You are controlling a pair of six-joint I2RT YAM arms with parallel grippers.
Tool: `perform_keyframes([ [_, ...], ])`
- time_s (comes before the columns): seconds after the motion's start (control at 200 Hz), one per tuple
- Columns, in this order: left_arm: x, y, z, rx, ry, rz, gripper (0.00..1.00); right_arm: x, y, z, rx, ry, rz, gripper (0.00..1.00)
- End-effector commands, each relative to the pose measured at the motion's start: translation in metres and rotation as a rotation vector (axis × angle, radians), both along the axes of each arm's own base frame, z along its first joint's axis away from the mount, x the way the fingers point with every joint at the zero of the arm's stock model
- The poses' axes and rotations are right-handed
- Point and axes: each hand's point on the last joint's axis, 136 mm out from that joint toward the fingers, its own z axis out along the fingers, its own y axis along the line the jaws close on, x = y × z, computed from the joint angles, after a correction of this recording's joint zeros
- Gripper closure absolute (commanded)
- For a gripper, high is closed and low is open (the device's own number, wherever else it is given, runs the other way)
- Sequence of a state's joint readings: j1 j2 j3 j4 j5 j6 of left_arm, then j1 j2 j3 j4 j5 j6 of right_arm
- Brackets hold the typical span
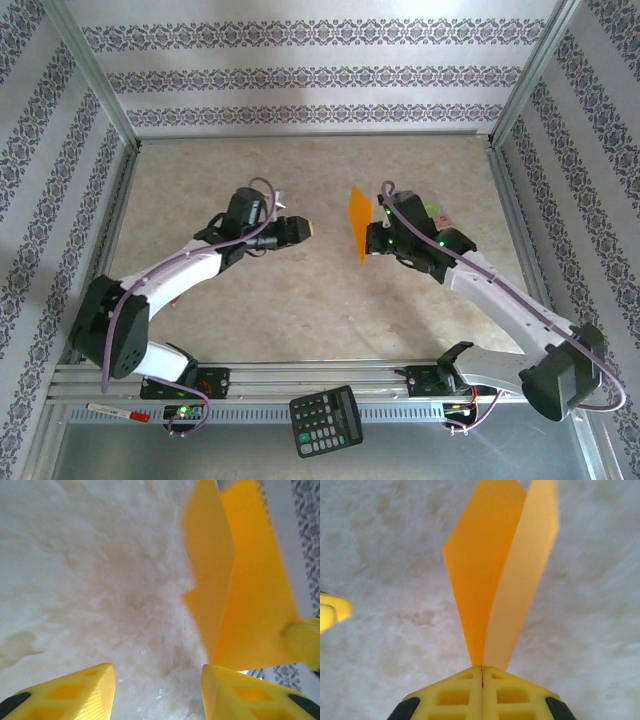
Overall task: Fold a paper plane with a square sheet of paper (pick it up from the middle)
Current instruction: Turn over the paper at the center of the table.
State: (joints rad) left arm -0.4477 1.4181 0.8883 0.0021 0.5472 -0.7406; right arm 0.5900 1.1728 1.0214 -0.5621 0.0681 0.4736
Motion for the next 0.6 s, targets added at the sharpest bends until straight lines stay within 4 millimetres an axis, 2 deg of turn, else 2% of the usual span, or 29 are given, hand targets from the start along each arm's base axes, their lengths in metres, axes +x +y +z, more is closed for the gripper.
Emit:
perform_keyframes([
  [0.0,-0.01,0.035,-0.019,0.052,0.079,0.051,0.5,-0.024,-0.037,-0.02,-0.475,0.037,0.088,1.0],
  [0.09,-0.007,0.062,-0.022,0.061,0.093,0.117,0.5,-0.027,-0.013,-0.028,-0.595,0.017,0.148,1.0],
  [0.24,-0.008,0.09,-0.026,0.06,0.114,0.181,0.5,-0.045,0.045,-0.069,-0.665,0.062,0.267,1.0],
  [0.325,-0.009,0.095,-0.028,0.067,0.12,0.184,0.5,-0.057,0.074,-0.096,-0.654,0.103,0.325,1.0],
  [0.425,-0.011,0.094,-0.031,0.061,0.14,0.176,0.5,-0.068,0.097,-0.125,-0.614,0.162,0.377,1.0],
  [0.5,-0.012,0.092,-0.032,0.049,0.157,0.164,0.52,-0.073,0.111,-0.139,-0.559,0.193,0.404,1.0],
  [0.595,-0.01,0.089,-0.032,0.036,0.18,0.159,0.54,-0.08,0.129,-0.146,-0.462,0.216,0.445,1.0],
])
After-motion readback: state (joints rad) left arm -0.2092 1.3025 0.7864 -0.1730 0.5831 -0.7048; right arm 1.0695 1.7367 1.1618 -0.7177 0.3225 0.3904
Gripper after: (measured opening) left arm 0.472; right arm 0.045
